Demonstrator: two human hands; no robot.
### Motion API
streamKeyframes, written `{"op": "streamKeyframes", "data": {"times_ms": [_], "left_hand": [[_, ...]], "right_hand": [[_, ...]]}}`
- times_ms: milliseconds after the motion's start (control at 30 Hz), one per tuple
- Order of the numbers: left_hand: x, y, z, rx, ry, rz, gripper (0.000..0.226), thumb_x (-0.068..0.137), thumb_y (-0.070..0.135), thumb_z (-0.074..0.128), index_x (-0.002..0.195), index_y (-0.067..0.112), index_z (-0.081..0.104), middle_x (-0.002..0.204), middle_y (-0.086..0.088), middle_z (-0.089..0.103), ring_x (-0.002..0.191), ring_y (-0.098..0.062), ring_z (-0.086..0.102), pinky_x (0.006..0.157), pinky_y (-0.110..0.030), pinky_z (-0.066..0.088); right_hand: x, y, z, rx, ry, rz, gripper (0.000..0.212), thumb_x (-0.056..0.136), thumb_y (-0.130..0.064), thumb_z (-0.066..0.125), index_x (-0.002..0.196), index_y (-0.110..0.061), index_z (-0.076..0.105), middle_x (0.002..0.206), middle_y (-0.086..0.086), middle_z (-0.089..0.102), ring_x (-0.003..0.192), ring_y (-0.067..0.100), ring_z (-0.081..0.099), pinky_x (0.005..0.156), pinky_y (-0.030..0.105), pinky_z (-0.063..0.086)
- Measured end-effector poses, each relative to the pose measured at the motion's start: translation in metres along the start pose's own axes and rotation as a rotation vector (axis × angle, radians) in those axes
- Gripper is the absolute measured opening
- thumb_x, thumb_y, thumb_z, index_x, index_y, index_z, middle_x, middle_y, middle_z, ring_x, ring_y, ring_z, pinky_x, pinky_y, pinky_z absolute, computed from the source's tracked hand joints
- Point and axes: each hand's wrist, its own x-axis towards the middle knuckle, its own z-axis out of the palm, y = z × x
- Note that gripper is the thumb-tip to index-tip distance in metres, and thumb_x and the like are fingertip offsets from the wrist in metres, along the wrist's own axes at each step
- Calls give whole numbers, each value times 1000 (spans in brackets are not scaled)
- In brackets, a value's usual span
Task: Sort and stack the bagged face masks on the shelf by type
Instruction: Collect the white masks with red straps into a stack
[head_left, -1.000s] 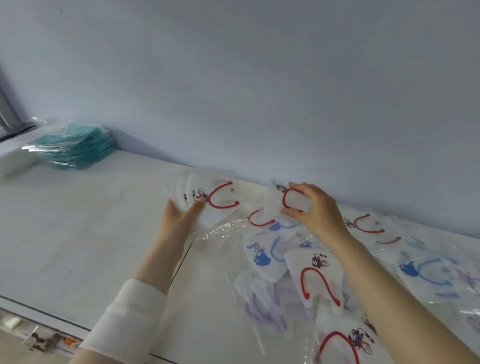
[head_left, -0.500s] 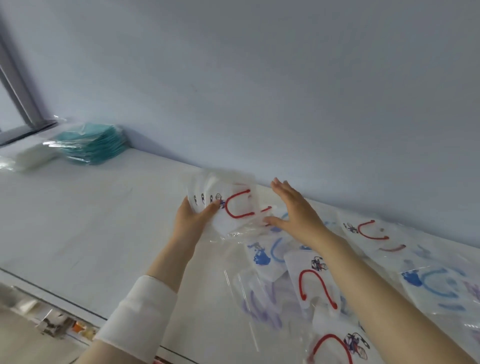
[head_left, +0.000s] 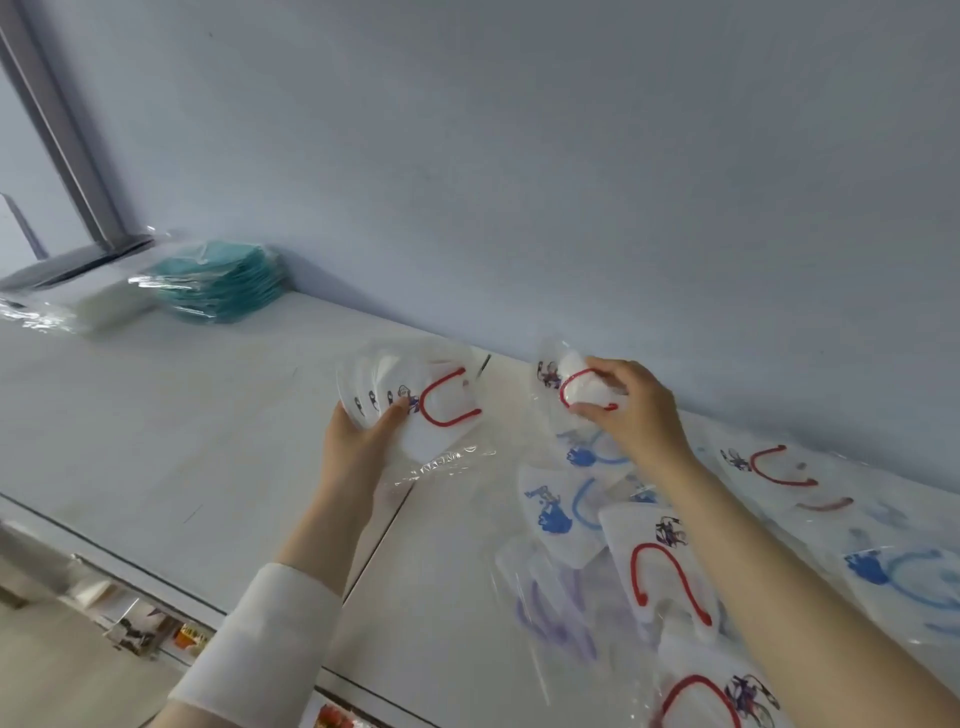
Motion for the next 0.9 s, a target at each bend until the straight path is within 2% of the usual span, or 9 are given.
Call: {"op": "streamKeyframes", "data": {"times_ms": [100, 200, 333, 433, 500, 600, 667, 767, 900], "left_hand": [[-6, 1, 24, -19, -66, 6, 15, 84, 14, 68, 97, 19, 63, 83, 4, 70, 71, -8, 69, 62, -23, 54], [-21, 1, 62, -44, -225, 17, 26, 82, 20, 71, 107, 17, 63, 94, -2, 73, 85, -18, 71, 73, -34, 57], [-57, 1, 109, -53, -445, 72, 17, 87, 19, 66, 102, 27, 62, 93, 5, 73, 87, -9, 70, 72, -24, 57], [-83, -3, 133, -20, -519, 94, 18, 88, 18, 63, 96, 34, 58, 87, 13, 70, 81, 0, 68, 69, -19, 54], [-98, -7, 145, -5, -615, 87, 18, 87, 22, 62, 101, 32, 58, 92, 11, 71, 89, -6, 68, 77, -24, 55], [-122, -11, 161, 48, -785, 86, 32, 84, 39, 64, 113, 30, 53, 103, 11, 67, 94, 1, 65, 81, -22, 54], [-140, -14, 174, 111, -849, 96, 40, 79, 39, 69, 113, 32, 49, 106, 11, 64, 94, 5, 64, 77, -18, 53], [-168, -17, 195, 251, -730, 179, 40, 77, 29, 75, 107, 31, 49, 103, 13, 63, 96, -4, 63, 81, -18, 53], [-187, -25, 199, 220, -641, 221, 44, 78, 24, 75, 113, 25, 49, 106, 4, 64, 102, -13, 63, 87, -32, 53]], "right_hand": [[-14, -9, -27, 217, 117, 35, 55, 70, -17, 79, 121, -22, 58, 117, -10, 57, 100, 0, 53, 85, 8, 40], [-37, -18, -43, 212, 49, -12, 56, 70, -19, 79, 121, -25, 57, 112, -18, 53, 99, -11, 51, 85, -1, 39], [-67, -7, -49, 112, 98, -46, 60, 68, -29, 78, 121, -40, 50, 140, -9, 34, 134, 11, 33, 110, 32, 36], [-93, 4, -69, 216, 138, 159, 98, 58, -45, 74, 138, -48, 18, 156, -5, 3, 145, 15, 11, 113, 35, 28], [-110, 13, -89, 334, 129, 274, 117, 61, -36, 79, 145, -42, -3, 158, -6, 3, 144, 16, 14, 114, 32, 23], [-134, 31, -115, 324, 113, 261, 122, 66, -16, 82, 138, -46, -12, 157, -2, 9, 143, 13, 18, 116, 33, 23], [-149, 44, -125, 280, 149, 173, 119, 65, -9, 82, 132, -48, -8, 148, -10, 21, 137, 3, 24, 112, 17, 26], [-169, 57, -132, 239, 208, 79, 115, 67, -5, 80, 132, -43, -7, 134, -25, 17, 128, -11, 22, 97, -6, 20], [-187, 66, -143, 366, 225, 108, 109, 78, 2, 69, 131, -43, -14, 137, -9, 25, 121, -24, 25, 96, -3, 25]]}}
